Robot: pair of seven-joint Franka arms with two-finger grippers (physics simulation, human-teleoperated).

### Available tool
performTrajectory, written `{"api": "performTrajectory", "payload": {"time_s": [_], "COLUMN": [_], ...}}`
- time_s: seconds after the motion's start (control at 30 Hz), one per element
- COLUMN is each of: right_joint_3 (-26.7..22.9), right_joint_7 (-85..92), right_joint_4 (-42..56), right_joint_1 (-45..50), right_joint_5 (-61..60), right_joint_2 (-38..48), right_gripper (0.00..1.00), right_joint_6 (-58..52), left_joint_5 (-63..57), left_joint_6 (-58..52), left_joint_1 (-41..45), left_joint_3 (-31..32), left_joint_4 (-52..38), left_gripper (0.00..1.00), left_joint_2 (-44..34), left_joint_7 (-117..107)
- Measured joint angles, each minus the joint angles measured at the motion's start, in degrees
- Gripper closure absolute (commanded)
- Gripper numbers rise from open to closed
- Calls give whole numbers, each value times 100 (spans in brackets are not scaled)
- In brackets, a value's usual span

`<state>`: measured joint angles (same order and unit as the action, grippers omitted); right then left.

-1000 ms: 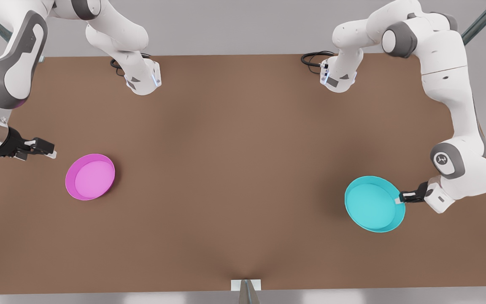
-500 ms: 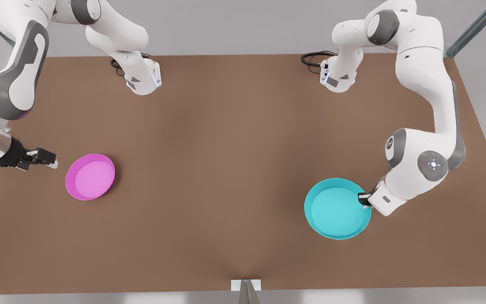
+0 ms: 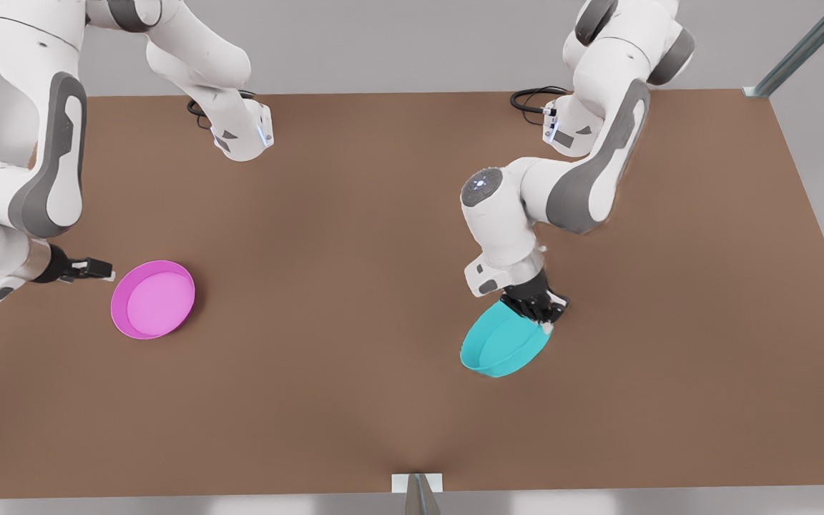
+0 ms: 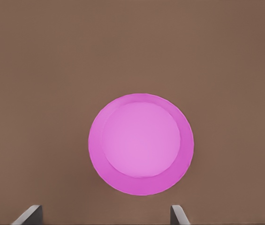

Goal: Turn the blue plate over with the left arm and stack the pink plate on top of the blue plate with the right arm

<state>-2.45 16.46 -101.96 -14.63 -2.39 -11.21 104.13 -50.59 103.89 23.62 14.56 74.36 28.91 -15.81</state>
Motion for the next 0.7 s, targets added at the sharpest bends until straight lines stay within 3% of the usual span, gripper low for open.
{"api": "performTrajectory", "payload": {"time_s": [0.17,0.33,0.53,0.7], "right_joint_3": [-117,-116,-115,-100], "right_joint_7": [707,1634,1804,1933], "right_joint_4": [-377,167,256,231], "right_joint_1": [-534,-1221,-1253,-1279], "right_joint_5": [-13,-965,-991,-1073], "right_joint_2": [-686,-1968,-2450,-2594], "right_gripper": [0,0,0,0], "right_joint_6": [805,872,1238,1283], "left_joint_5": [-2179,-3870,-5171,-5713], "left_joint_6": [-1090,-1875,-2647,-2926], "left_joint_1": [949,1818,2759,3514], "left_joint_3": [-3,-48,-80,-659], "left_joint_4": [132,117,37,-138], "left_gripper": [79,79,79,79], "left_joint_2": [374,755,1417,2300], "left_joint_7": [-64,-53,-308,-1427]}}
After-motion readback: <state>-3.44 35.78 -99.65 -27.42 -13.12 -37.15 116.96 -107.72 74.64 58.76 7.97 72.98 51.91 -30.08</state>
